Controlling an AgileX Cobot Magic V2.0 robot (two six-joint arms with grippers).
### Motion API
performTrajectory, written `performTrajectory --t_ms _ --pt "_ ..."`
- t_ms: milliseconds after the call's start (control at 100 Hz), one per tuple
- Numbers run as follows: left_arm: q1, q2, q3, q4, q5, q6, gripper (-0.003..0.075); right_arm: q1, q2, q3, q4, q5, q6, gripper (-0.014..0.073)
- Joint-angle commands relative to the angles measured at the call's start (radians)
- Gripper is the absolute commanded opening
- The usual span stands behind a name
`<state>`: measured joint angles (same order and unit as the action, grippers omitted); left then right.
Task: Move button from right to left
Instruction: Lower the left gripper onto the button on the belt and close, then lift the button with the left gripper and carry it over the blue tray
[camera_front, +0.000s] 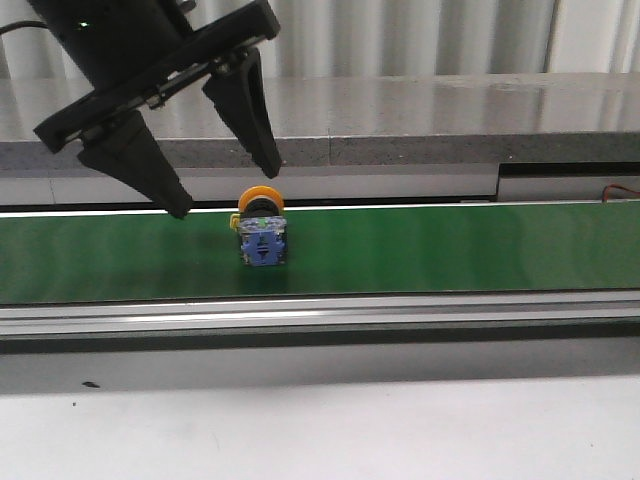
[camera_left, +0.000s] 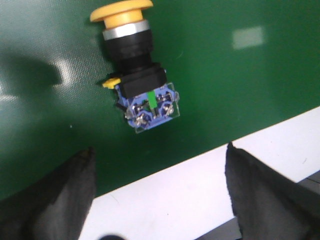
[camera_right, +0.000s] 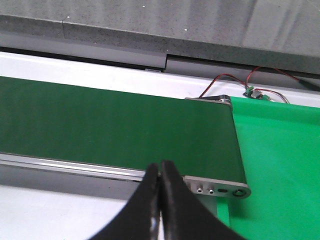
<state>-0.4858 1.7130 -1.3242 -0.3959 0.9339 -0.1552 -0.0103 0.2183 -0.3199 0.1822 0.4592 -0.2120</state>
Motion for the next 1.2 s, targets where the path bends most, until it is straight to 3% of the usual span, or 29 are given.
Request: performTrajectory --t_ms 0,310,630,730,850,950,1040,1190 --pt "-0.013 -0.016 -0.054 0.01 -0.007 -0.041 0.0512 -0.002 0.008 -0.026 0.008 -0.082 -0.005 -0.0068" --pt "-0.014 0.056 -0.102 0.179 0.037 -0.187 0.0512 -0.002 0.008 -0.026 0.008 -0.082 -0.005 -0.0068" --pt "-0.014 0.119 -0.102 0.206 -0.016 -0.215 0.0503 -0.002 0.008 -0.026 0.008 -0.082 -0.005 -0.0068" --pt "-0.014 0.119 -0.102 0.222 -0.016 -0.234 0.0412 -0.002 0.008 -0.026 0.008 -0.082 -0.005 -0.0068" --pt "-0.014 0.119 -0.111 0.241 -0.003 -0.234 0.0199 -0.002 0.008 -0.026 0.008 -0.082 -0.005 -0.0068" --pt "-0.014 0.112 -0.129 0.251 0.007 -0.234 0.0072 -0.002 0.008 -0.026 0.008 -0.082 -0.005 -0.0068" --pt "-0.014 0.099 -0.153 0.268 0.024 -0.234 0.002 -0.002 0.008 -0.026 0.008 -0.082 -0.005 -0.0068" --pt "-0.005 0.062 -0.189 0.325 0.061 -0.234 0.0009 -0.002 0.008 -0.026 0.008 -0.082 -0.005 -0.0068"
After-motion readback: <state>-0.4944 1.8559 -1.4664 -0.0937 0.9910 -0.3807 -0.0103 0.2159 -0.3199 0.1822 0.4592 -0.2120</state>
